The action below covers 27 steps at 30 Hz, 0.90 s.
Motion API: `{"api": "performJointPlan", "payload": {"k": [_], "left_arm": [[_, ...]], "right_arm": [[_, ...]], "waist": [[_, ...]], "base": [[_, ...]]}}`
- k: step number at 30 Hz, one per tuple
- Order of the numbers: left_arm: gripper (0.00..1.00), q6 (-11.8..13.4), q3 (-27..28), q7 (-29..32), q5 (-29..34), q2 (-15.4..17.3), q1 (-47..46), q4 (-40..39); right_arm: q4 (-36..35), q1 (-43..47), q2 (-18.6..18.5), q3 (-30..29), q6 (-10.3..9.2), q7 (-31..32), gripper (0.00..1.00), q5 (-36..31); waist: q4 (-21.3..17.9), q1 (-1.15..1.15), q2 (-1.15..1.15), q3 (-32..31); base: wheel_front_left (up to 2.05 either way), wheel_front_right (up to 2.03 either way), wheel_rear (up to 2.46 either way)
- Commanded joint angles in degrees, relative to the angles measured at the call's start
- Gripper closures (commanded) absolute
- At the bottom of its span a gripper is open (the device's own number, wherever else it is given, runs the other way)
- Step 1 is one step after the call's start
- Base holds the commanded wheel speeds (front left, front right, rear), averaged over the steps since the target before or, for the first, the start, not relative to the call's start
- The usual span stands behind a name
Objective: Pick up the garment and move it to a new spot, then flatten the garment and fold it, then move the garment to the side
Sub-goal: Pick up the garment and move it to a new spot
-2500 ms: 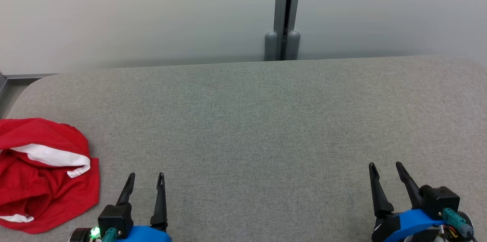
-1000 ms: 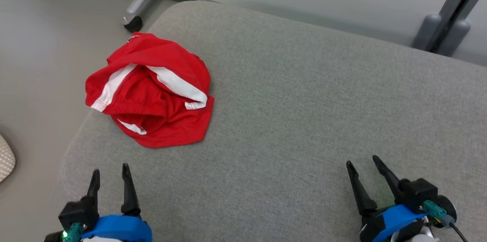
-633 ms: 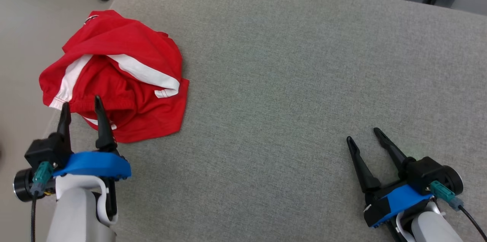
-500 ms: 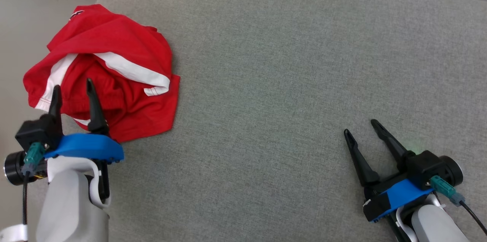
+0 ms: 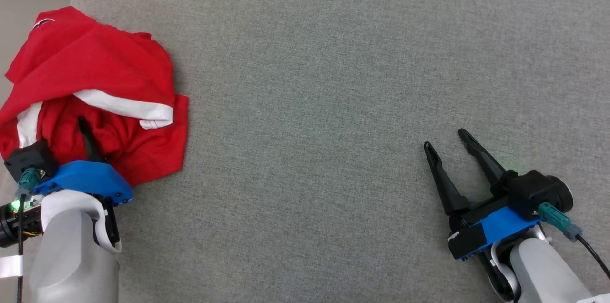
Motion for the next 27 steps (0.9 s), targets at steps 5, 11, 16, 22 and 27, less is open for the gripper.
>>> {"api": "performJointPlan", "payload": {"k": [5,11,16,22,27], "left_arm": [[1.0,-0.6,0.6,-0.2,-0.3,1.0,-1.3,-1.0],[1.0,-2.8,-0.9,-0.2,2.0,1.6,0.1,-11.2],[1.0,-4.6,-2.6,-0.2,3.8,2.2,0.3,-19.8],[1.0,-7.3,-7.3,-0.2,5.5,1.2,-0.5,-28.2],[1.0,-8.6,-12.1,-0.2,5.0,-1.4,-0.6,-32.0]], "right_arm": [[4.5,3.2,-0.9,-1.4,-0.29,0.9,0.0,0.7],[4.6,3.5,1.3,-1.3,-0.2,0.8,0.0,0.7],[4.7,3.8,3.2,-1.7,-0.17,0.6,0.0,0.7],[5.4,5.6,5.5,-2.2,-0.17,0.5,0.0,0.9],[5.9,6.0,6.5,-2.1,-0.16,0.5,0.0,1.0]], "waist": [[-1.1,0.0,0.0,-1.3],[-2.4,0.0,0.0,-5.2],[-4.5,0.0,0.0,-8.7],[-9.6,0.0,0.0,-12.8],[-16.1,0.0,0.0,-14.3]], "base": [[0.0,0.0,0.0],[0.0,0.0,0.0],[0.0,0.0,0.0],[0.0,0.0,0.0],[0.0,0.0,0.0]]}}
